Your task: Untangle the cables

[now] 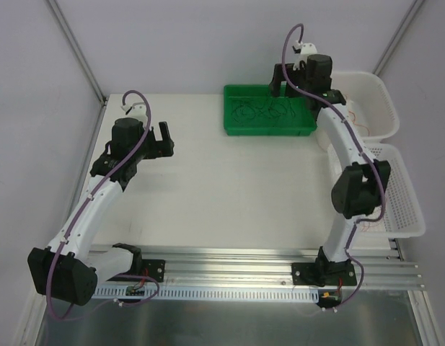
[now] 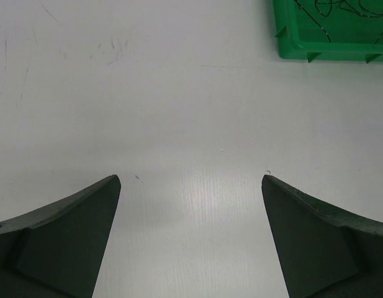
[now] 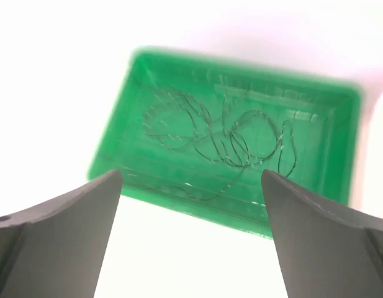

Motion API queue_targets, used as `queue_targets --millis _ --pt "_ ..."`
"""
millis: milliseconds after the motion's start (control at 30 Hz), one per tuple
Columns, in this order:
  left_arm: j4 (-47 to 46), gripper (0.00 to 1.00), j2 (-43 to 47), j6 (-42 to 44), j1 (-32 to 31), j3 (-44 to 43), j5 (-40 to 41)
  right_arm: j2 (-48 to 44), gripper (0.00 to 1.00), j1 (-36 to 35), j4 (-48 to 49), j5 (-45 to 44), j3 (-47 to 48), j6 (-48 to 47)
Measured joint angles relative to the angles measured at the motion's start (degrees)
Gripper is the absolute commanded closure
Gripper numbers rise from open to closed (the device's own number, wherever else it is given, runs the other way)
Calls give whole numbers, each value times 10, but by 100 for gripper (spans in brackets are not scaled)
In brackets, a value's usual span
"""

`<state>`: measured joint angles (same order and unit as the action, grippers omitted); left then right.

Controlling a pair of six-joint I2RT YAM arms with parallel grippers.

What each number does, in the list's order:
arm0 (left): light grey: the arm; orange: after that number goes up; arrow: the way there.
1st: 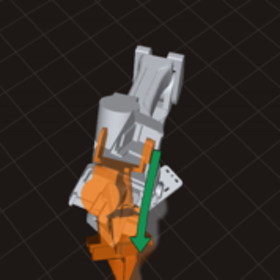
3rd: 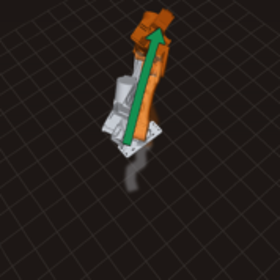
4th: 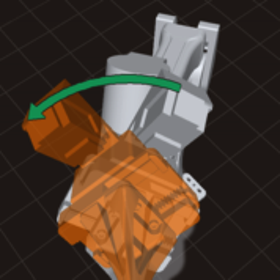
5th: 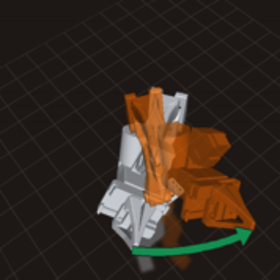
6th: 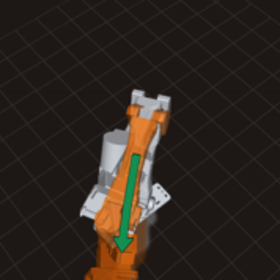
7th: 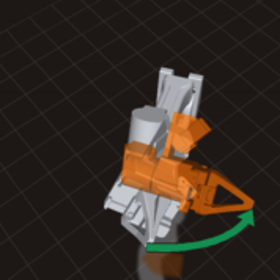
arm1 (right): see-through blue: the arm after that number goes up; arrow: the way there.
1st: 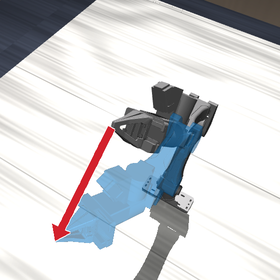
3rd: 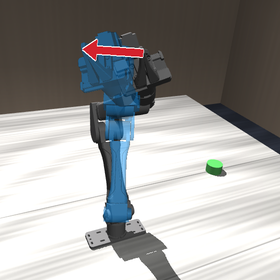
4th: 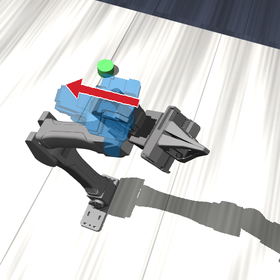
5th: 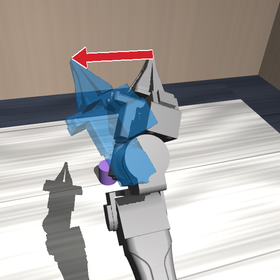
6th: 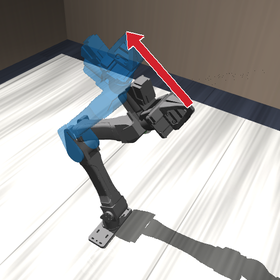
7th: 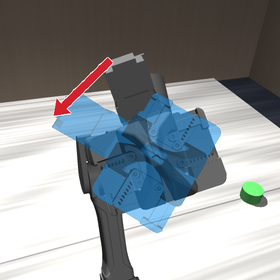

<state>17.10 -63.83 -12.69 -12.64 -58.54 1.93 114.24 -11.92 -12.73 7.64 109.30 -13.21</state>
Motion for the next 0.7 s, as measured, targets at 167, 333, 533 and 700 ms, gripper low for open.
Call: queue_targets --millis 167,333,533,700 --pt "2 1 19 4 0 0 1 -205 0 -6 -12 -10 -86 25" --pt "1 1 52 7 0 4 13 -406 0 -7 -55 -43 -183 42" --pt "-4 1 96 7 0 21 31 -657 0 -7 -160 -108 -287 52" --pt "-6 1 143 2 0 29 31 -859 1 -7 -251 -162 -319 55"
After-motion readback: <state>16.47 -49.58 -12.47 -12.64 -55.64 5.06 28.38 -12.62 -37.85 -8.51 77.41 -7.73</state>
